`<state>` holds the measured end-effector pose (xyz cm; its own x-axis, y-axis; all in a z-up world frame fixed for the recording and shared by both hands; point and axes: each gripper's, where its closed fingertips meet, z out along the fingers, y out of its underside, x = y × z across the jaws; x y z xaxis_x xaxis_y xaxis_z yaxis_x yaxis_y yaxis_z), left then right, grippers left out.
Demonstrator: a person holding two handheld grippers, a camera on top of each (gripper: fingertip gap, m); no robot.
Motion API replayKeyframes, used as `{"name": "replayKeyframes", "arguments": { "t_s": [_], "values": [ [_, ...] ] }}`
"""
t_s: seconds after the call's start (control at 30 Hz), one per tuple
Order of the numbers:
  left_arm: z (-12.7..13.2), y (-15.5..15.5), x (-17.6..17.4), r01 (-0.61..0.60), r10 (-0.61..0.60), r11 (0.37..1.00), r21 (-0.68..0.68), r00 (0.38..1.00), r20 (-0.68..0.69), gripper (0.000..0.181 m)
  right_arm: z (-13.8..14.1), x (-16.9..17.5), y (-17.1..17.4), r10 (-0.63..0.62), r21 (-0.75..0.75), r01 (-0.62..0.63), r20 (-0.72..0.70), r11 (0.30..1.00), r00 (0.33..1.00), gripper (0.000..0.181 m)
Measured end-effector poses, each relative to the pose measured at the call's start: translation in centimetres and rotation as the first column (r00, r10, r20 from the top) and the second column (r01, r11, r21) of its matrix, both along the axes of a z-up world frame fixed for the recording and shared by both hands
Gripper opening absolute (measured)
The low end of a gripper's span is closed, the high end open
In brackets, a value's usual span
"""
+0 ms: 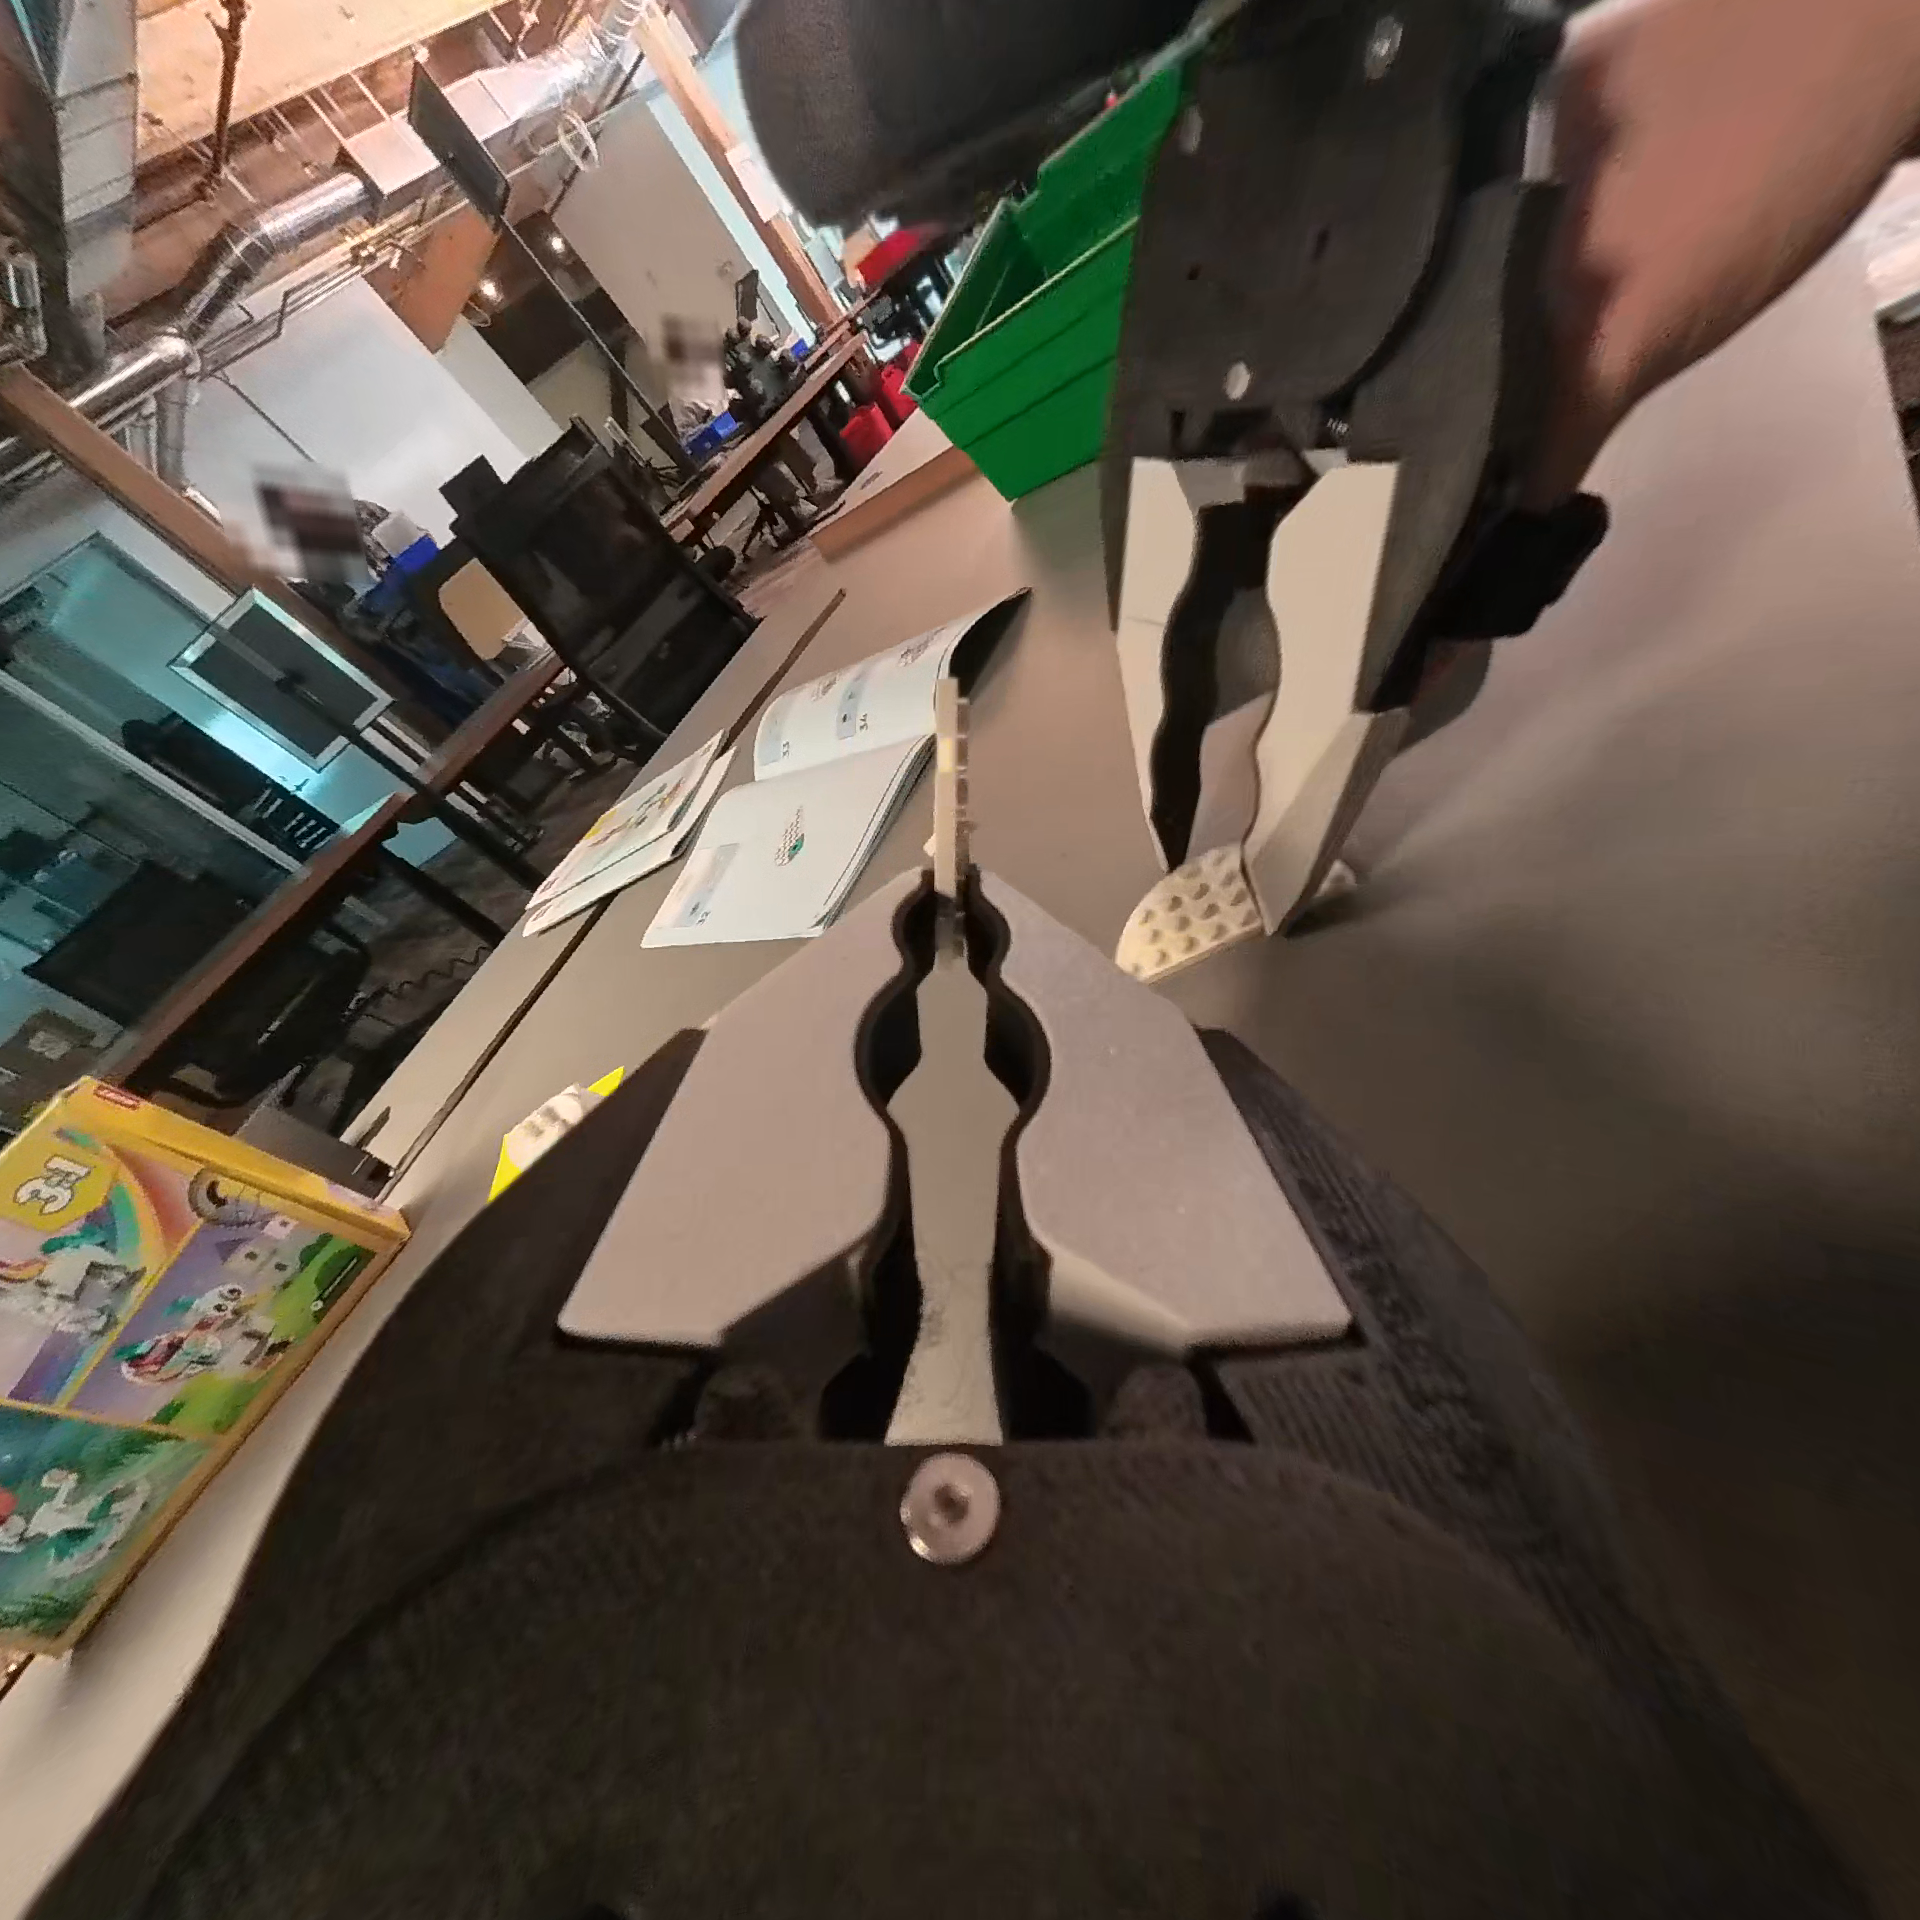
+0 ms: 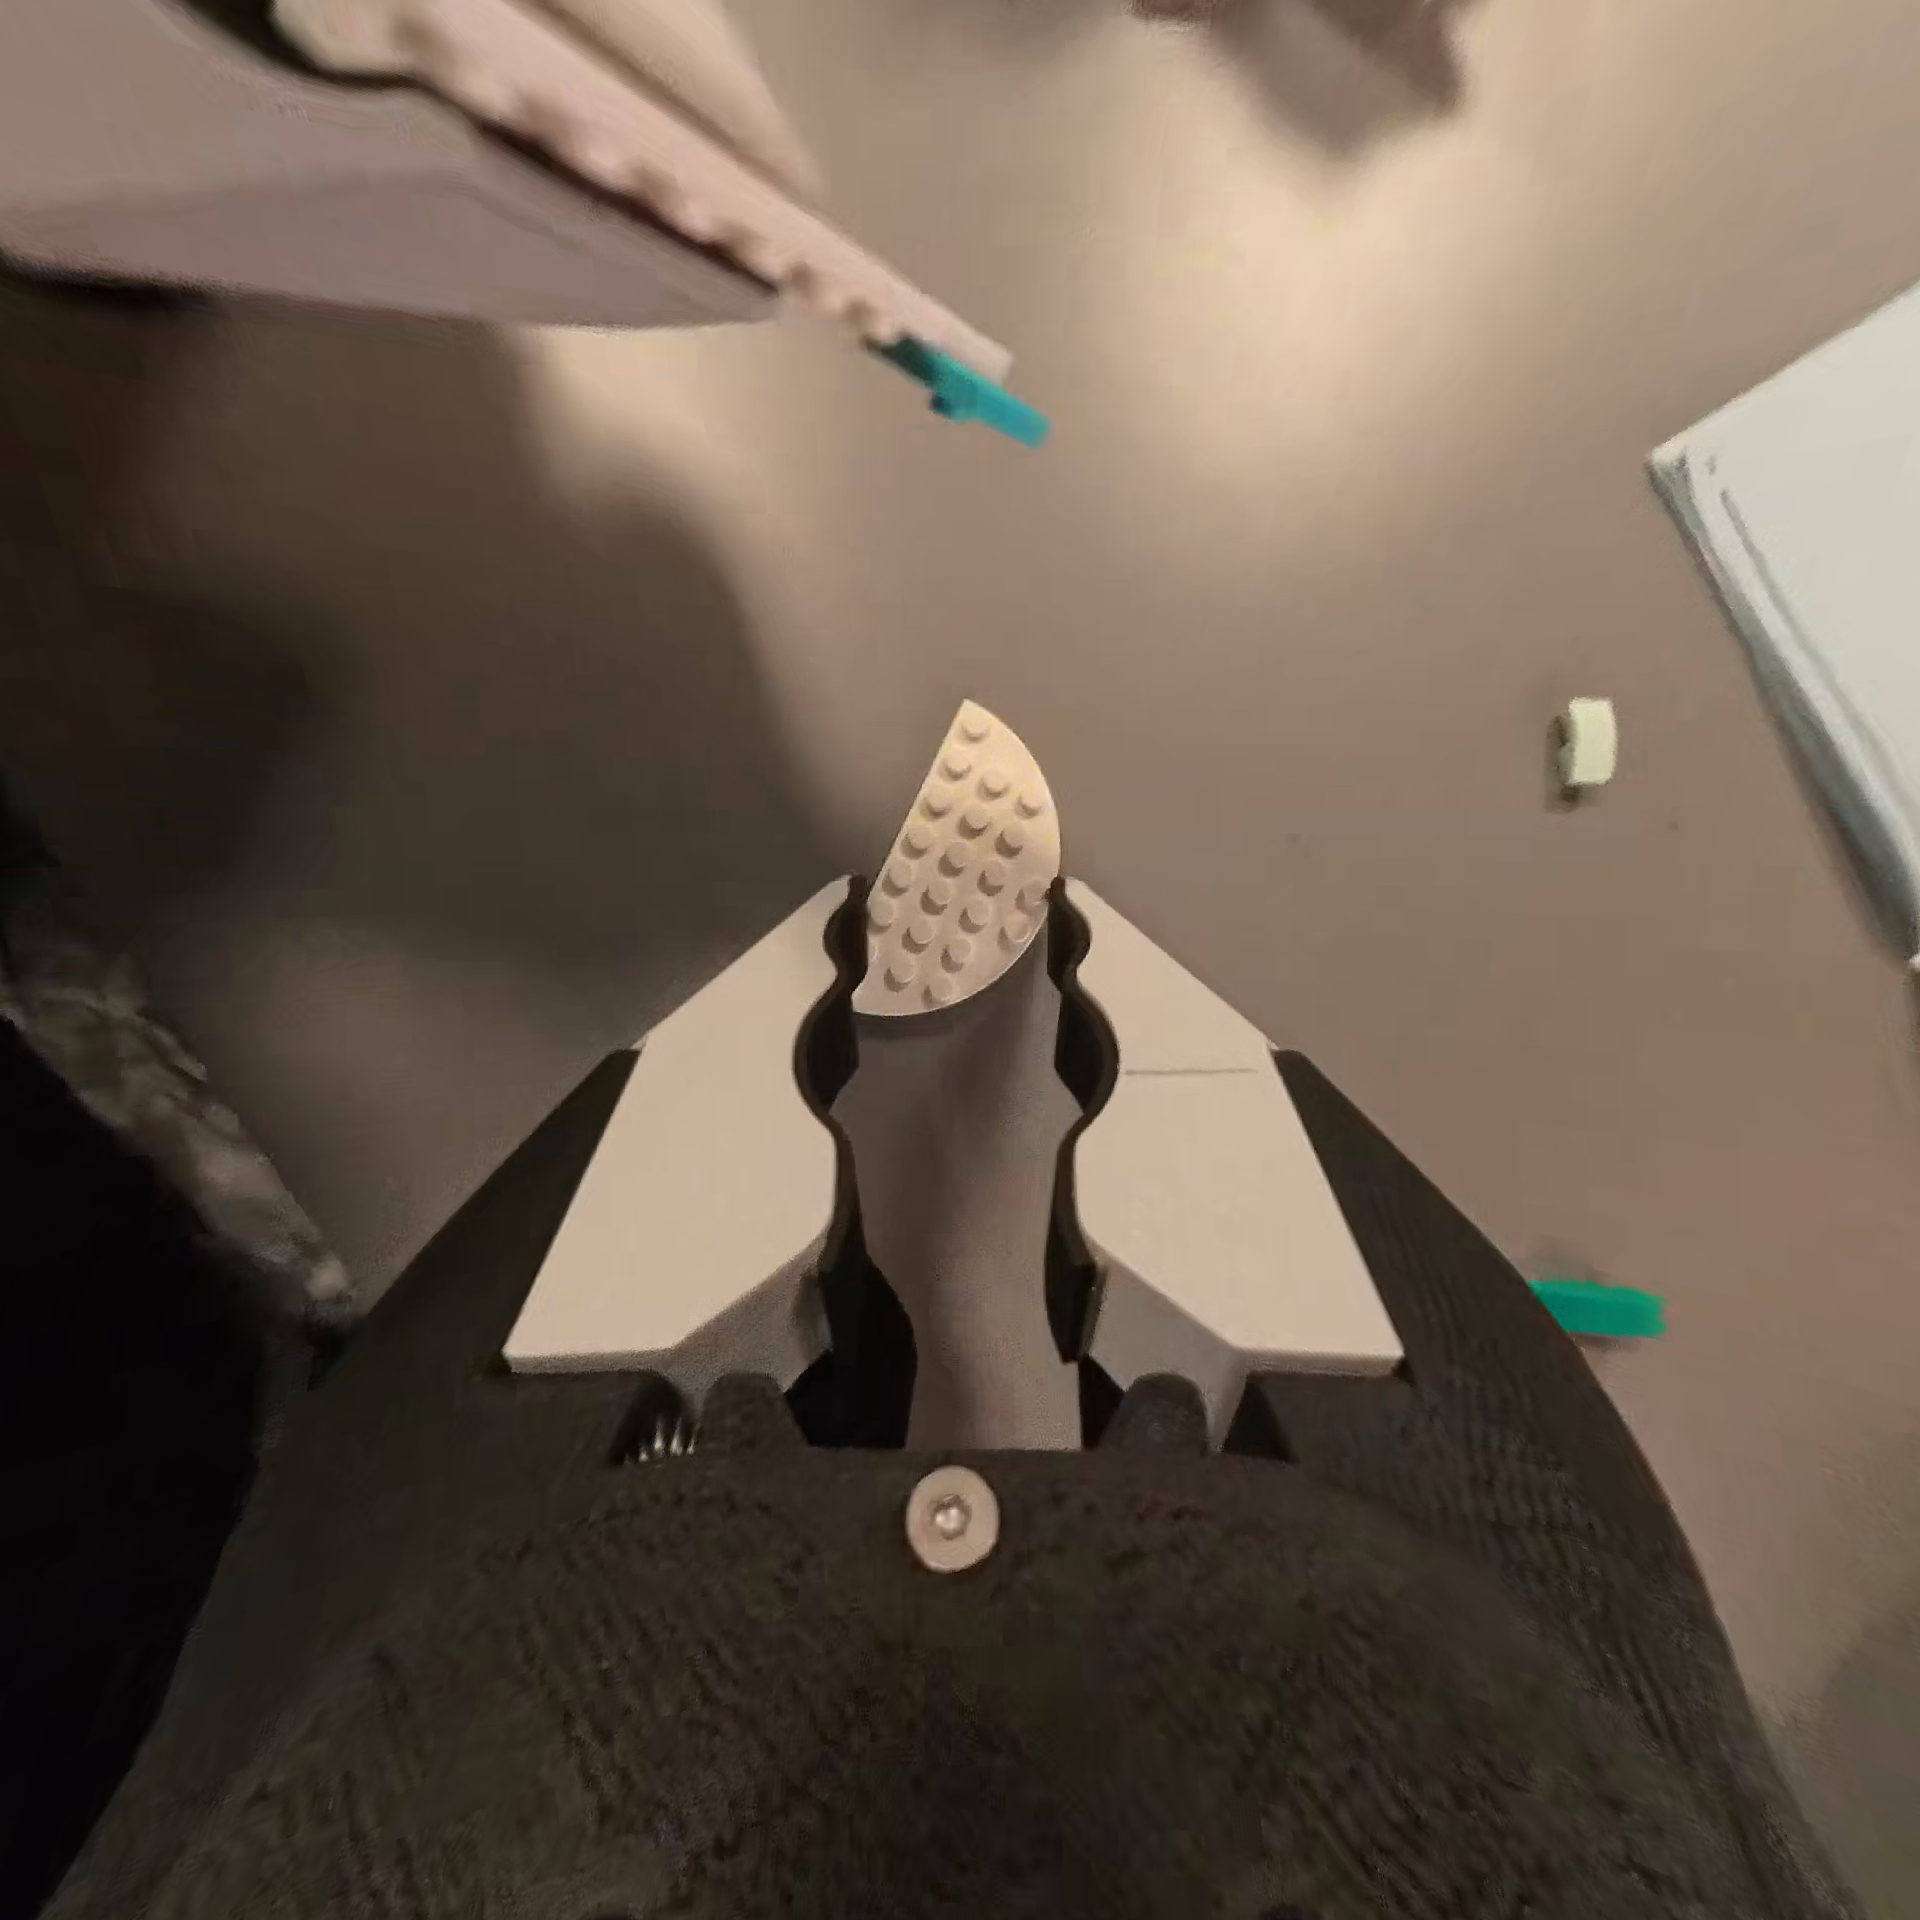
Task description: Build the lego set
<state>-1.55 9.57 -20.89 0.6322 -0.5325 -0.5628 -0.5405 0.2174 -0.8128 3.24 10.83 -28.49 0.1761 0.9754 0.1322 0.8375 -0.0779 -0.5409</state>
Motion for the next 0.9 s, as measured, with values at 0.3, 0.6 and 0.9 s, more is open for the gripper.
{"name": "replayKeyframes", "arguments": {
  "t_s": [0.3, 0.6, 0.9],
  "values": [
    [-0.1, 0.1, -0.4, -0.008, 0.008, 1.000, -0.009, 1.000, 0.016, 0.003, 2.5, 3.1, 3.0, 0.273, 0.579, -0.626, 0.582, 0.523, 0.766, 0.029],
    [-0.2, 0.1, -0.4, 0.002, -0.001, 1.000, -0.024, 1.000, 0.031, 0.004, 0.4, 5.8, -0.4, 0.420, 0.354, -0.907, 0.804, 0.229, 0.420, 0.009],
    [-0.4, 0.2, -0.3, 0.004, -0.004, 1.000, -0.024, 1.000, 0.020, 0.003, 2.2, 1.9, 8.5, 0.117, 0.146, -0.144, 0.178, 0.979, 0.977, 0.038]
  ]
}}
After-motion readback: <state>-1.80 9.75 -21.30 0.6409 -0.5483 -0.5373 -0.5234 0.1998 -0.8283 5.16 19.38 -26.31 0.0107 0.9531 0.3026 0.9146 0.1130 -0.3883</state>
